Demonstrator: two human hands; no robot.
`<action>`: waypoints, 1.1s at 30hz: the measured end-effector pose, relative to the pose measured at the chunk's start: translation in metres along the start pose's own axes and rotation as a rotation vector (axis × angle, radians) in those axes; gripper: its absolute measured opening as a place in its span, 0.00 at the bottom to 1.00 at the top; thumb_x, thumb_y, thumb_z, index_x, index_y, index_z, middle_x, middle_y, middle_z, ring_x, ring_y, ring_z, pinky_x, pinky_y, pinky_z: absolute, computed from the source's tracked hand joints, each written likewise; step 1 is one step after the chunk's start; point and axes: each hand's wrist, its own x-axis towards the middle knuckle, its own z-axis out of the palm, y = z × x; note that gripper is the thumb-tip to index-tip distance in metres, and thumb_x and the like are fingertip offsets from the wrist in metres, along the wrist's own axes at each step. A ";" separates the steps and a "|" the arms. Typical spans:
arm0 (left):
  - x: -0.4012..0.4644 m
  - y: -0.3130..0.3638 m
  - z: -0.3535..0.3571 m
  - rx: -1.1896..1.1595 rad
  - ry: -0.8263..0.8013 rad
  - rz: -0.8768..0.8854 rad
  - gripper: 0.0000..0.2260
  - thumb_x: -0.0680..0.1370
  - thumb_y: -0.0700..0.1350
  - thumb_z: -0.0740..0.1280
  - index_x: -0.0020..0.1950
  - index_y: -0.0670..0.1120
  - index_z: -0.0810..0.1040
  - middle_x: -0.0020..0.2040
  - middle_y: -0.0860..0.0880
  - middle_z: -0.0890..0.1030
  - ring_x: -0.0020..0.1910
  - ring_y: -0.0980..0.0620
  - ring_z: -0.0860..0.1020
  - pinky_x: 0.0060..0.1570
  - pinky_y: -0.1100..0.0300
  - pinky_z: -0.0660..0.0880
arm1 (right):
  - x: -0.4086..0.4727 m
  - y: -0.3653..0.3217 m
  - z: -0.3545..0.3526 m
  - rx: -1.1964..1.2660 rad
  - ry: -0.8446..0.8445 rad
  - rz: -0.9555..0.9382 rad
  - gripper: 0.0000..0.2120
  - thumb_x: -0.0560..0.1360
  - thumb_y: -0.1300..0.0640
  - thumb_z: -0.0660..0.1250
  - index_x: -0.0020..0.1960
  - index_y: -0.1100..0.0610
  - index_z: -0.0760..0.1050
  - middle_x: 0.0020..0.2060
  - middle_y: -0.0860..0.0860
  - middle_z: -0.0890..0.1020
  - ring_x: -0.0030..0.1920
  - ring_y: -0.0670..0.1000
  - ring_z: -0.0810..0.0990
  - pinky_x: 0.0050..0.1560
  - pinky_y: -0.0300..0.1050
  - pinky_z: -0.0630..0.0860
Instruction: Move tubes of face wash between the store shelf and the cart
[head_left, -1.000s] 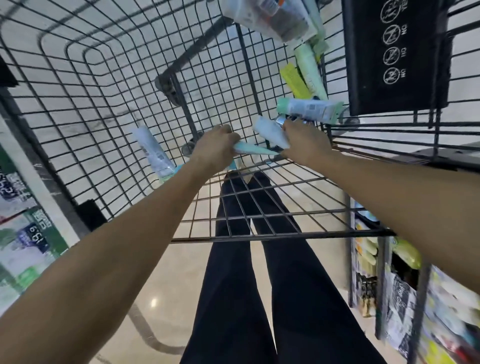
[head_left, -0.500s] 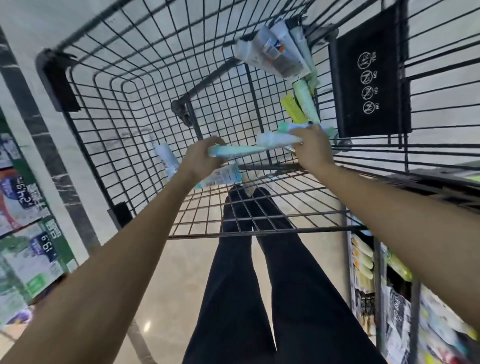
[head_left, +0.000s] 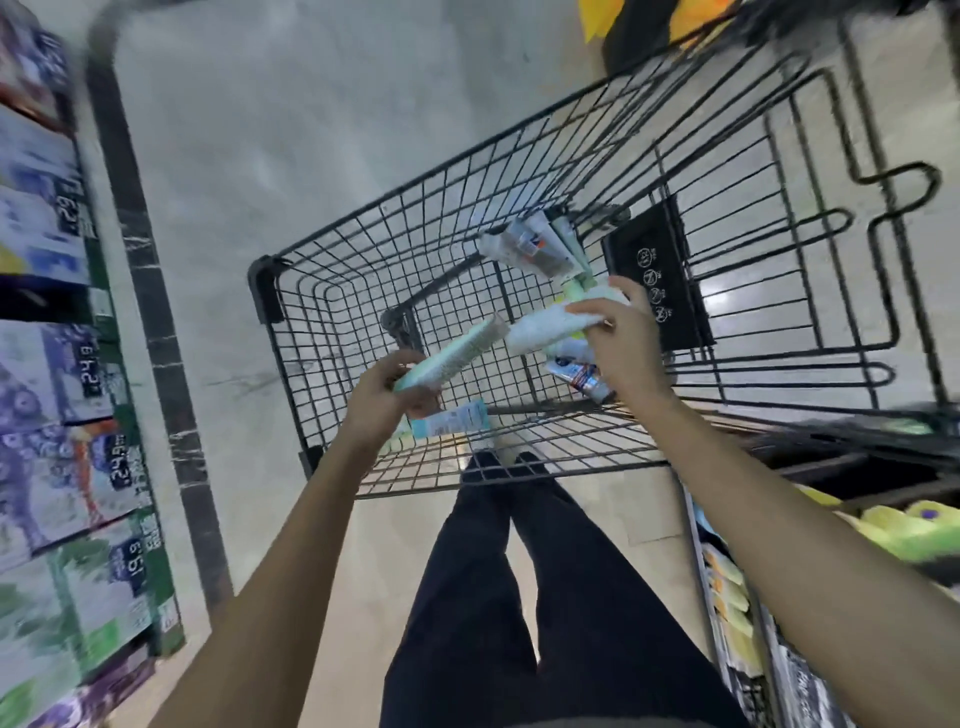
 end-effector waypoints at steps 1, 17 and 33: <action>-0.011 0.006 0.001 -0.037 0.028 0.017 0.15 0.76 0.32 0.72 0.57 0.48 0.80 0.52 0.41 0.83 0.42 0.49 0.84 0.45 0.51 0.82 | -0.005 -0.009 -0.006 0.025 0.008 -0.001 0.17 0.77 0.72 0.67 0.53 0.54 0.87 0.73 0.49 0.68 0.69 0.46 0.70 0.69 0.32 0.68; -0.124 0.086 0.039 -0.453 0.039 0.150 0.17 0.77 0.35 0.72 0.63 0.43 0.72 0.63 0.37 0.80 0.53 0.39 0.85 0.50 0.47 0.79 | -0.095 -0.121 -0.089 1.025 0.000 0.175 0.15 0.77 0.68 0.58 0.51 0.52 0.78 0.61 0.62 0.77 0.58 0.63 0.80 0.54 0.65 0.82; -0.182 0.124 0.039 -0.193 -0.404 0.276 0.34 0.68 0.33 0.79 0.70 0.49 0.71 0.62 0.38 0.80 0.52 0.43 0.82 0.49 0.51 0.80 | -0.223 -0.154 -0.101 1.248 0.301 -0.007 0.42 0.78 0.71 0.67 0.78 0.34 0.60 0.66 0.47 0.78 0.62 0.56 0.80 0.49 0.56 0.81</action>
